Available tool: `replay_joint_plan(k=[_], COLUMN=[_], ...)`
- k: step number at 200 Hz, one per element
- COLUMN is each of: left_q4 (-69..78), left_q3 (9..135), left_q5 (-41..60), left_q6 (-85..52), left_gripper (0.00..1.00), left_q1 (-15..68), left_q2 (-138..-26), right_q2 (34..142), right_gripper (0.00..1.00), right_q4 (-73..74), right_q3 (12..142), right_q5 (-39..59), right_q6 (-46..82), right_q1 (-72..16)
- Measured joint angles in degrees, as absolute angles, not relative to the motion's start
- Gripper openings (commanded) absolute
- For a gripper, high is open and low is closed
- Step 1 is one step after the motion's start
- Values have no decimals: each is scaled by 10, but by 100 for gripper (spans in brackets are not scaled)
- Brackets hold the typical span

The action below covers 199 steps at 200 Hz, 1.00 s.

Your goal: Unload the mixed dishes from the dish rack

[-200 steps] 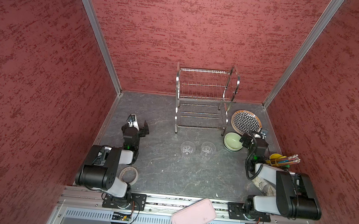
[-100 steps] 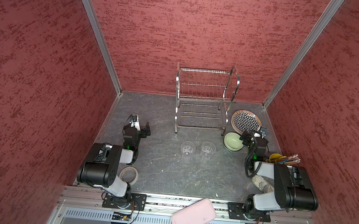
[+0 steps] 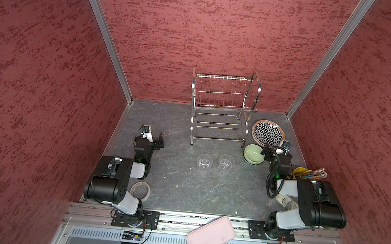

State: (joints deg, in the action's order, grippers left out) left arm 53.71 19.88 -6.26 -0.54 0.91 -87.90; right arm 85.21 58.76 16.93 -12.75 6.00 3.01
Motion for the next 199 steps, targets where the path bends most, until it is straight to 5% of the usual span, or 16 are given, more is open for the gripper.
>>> replay_joint_plan(k=[199], left_q4=[536], left_q3=[199], left_q5=[-63], left_q6=[-5], left_gripper=[99], left_q1=[9], left_q2=[-879], right_q2=[883], right_gripper=[99], right_q4=[649], right_q3=[160], right_q5=[-42], right_q6=[27], right_q1=[30])
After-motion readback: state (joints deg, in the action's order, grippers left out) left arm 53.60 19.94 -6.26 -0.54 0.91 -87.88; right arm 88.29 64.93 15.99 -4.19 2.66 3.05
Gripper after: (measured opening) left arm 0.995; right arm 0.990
